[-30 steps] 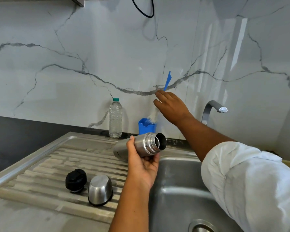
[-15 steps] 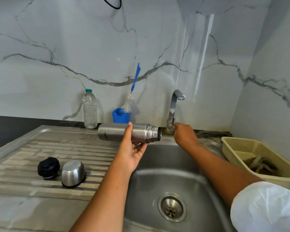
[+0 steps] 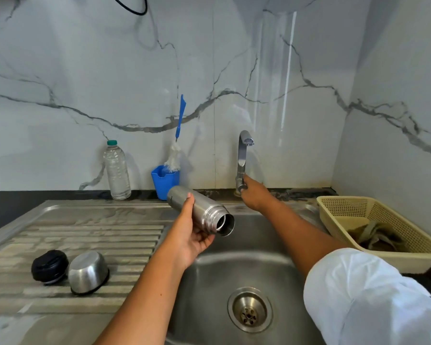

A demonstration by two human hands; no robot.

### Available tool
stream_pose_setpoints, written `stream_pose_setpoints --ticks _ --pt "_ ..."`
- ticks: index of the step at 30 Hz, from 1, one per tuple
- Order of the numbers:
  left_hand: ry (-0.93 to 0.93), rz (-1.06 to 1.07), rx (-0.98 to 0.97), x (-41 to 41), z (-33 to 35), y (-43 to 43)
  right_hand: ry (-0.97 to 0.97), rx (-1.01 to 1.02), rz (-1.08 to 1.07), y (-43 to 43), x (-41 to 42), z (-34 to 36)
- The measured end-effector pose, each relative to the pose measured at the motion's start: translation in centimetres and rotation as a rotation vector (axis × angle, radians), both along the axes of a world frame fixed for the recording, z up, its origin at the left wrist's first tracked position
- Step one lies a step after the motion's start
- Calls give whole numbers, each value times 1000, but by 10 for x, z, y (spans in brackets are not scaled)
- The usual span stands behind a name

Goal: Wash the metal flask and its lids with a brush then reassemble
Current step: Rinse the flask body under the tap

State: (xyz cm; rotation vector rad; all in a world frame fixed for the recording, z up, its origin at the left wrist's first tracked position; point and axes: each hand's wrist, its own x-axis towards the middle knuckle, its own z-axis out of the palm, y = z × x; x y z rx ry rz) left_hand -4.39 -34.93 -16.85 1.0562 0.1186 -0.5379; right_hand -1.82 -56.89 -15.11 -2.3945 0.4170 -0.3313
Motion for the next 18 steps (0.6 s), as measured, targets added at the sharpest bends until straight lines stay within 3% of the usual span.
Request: stream_pose_setpoints --ticks 13,18 --pt "71 -238 106 -7 -3 4 143 -253 170 -11 -19 1" --pt "15 -329 196 -18 0 -2 170 -354 370 8 -68 5"
